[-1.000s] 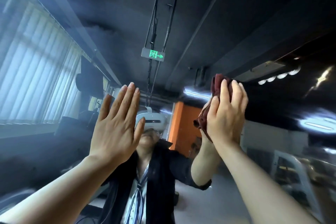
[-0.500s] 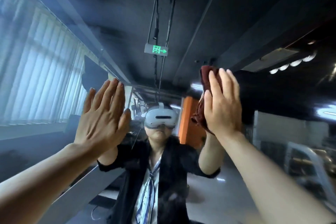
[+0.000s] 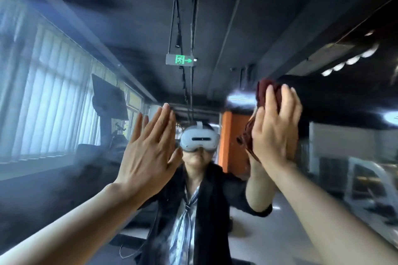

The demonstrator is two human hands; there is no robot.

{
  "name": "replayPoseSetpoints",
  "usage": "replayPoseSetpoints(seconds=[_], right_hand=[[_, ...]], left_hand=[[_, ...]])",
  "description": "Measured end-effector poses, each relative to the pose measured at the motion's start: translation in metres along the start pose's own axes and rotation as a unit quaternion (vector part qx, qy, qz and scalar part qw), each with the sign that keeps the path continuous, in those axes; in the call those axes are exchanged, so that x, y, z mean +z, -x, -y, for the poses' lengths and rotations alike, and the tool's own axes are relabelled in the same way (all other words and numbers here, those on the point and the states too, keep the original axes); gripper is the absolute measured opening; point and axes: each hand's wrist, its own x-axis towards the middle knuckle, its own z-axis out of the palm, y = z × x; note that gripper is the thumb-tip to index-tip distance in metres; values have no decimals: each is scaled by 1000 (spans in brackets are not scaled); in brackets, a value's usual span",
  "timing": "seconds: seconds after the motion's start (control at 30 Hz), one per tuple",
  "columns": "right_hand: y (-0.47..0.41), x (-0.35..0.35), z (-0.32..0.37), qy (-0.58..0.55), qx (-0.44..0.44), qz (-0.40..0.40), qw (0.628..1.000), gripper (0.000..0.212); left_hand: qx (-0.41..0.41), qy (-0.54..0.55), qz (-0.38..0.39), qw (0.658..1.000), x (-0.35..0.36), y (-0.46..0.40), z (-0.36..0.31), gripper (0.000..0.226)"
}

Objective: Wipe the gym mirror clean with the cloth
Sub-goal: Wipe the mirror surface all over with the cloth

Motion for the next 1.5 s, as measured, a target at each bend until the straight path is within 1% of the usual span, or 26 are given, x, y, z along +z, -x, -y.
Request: replayPoseSetpoints(seconds=[0.07,0.1,0.17,0.23,0.27,0.33,0.43,0.5,0.57,0.67,0.7,0.73,0.77,0.8,0.9,0.97,1.03,1.1,1.17,1.2,1.23,1.3,1.37,1.4,1.43,1.5], right_hand=[[-2,7,23,-10,14,-11,1000,43],[2,9,34,-28,-25,7,999,43],[19,11,44,-66,-176,69,980,45],[18,5,30,-77,-332,117,933,46],[9,3,17,-77,-371,127,917,47],[-9,3,-5,-69,-327,112,936,46],[-18,3,-5,-57,-110,48,991,43],[11,4,16,-76,-89,47,992,44],[64,-4,29,-116,-209,111,965,48],[126,-33,10,-132,-444,228,857,47],[129,-38,-1,-137,-491,243,826,45],[123,-38,-9,-139,-508,244,814,44],[112,-36,-12,-133,-495,232,827,43],[96,-33,-13,-122,-455,206,858,41],[58,-23,6,-93,-228,121,962,39],[69,-19,29,-85,-134,94,983,37],[103,-19,44,-91,-210,128,965,42],[129,-27,43,-106,-377,198,899,46],[115,-30,32,-93,-471,226,847,47],[101,-27,30,-80,-469,208,854,45],[85,-22,31,-68,-424,180,885,43],[54,-12,38,-45,-246,122,961,43],[51,-6,65,-51,-98,78,991,41],[63,-2,81,-58,-97,70,991,39],[83,-1,94,-64,-152,87,982,39],[123,-6,109,-86,-350,166,918,43]], left_hand=[[-7,-5,-4,1000,2,0,-2,72],[-7,-8,-9,1000,2,1,-3,71],[8,-16,-15,1000,1,2,-1,70],[23,-26,-16,999,-1,3,3,70],[26,-31,-15,999,0,3,4,70],[19,-32,-14,999,1,3,2,71],[-2,-18,-28,999,4,2,-5,71],[-16,-4,-33,999,6,3,-9,71],[-27,8,-30,999,6,3,-10,71],[-28,15,-9,999,5,4,-5,72],[-23,12,-2,1000,4,5,-3,72],[-18,10,3,1000,4,5,-1,72],[-16,11,7,1000,4,5,1,72],[-16,16,11,1000,3,5,2,73],[-21,29,24,999,-1,7,2,74],[-13,42,26,999,-2,17,-2,75],[20,51,40,998,-2,36,-1,76],[55,42,51,996,-3,58,8,77],[62,37,55,996,-6,76,24,78],[52,42,55,996,-8,83,33,79],[38,48,56,997,-9,87,40,81],[10,52,61,997,-12,93,52,86],[-14,56,69,996,-9,100,60,95],[-30,63,73,995,-7,105,63,102],[-51,72,77,993,-3,109,66,110],[-100,91,87,987,3,116,72,128]])
